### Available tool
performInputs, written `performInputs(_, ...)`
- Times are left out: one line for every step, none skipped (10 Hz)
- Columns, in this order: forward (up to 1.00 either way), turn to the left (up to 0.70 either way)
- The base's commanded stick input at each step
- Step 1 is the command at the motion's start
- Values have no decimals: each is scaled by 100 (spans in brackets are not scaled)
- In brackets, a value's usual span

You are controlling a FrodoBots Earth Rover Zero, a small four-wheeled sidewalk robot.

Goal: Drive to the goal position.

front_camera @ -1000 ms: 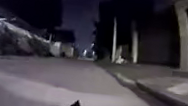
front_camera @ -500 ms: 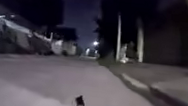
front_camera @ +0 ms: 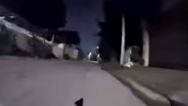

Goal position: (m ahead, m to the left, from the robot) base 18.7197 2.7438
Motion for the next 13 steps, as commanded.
performInputs(100, 0)
performInputs(100, 0)
performInputs(100, 0)
performInputs(100, 0)
performInputs(100, 0)
performInputs(100, 0)
performInputs(100, 0)
performInputs(100, 0)
performInputs(100, 0)
performInputs(100, 0)
performInputs(100, 0)
performInputs(100, 0)
performInputs(100, 0)
